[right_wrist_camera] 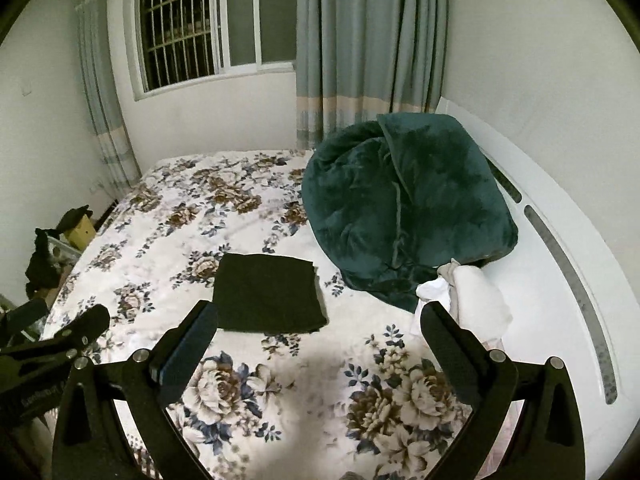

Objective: Fold small clothes

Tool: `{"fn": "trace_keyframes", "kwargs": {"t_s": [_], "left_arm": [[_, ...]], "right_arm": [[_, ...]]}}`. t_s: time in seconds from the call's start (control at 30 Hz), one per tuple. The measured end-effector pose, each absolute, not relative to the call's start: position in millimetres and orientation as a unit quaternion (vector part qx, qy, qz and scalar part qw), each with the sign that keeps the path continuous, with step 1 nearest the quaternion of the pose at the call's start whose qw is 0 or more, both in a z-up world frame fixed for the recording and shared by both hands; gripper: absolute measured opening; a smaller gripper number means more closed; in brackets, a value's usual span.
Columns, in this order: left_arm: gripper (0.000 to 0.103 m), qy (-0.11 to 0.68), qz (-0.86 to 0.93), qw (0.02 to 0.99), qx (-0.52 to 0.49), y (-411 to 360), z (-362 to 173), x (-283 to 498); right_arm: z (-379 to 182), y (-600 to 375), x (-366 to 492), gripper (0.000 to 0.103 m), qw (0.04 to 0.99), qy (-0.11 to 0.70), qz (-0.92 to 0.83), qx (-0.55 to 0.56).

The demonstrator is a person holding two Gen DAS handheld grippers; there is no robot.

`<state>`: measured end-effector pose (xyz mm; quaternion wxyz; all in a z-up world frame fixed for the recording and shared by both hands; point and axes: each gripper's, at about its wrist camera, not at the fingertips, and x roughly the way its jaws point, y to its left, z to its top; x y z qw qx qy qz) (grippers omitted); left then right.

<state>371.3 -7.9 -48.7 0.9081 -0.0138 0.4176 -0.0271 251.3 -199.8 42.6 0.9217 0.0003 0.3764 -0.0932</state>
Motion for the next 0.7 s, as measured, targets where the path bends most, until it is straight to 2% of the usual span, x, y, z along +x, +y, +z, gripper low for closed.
{"fn": "trace_keyframes", "kwargs": {"t_s": [0.27, 0.7], "left_arm": [[0.102, 0.4, -0.024, 0.916, -0.02, -2.6, -29.3, 335.9], [0.103, 0.384, -0.018, 0.923, -0.025, 4.3, -17.3, 309.0]], "right_arm": [[76.5, -198.6, 207.1, 0.103, 0.93, 0.354, -0.095, -0.004], [86.1, -195.8, 187.8, 0.103, 0.931, 0.352, -0.093, -0.005]]}}
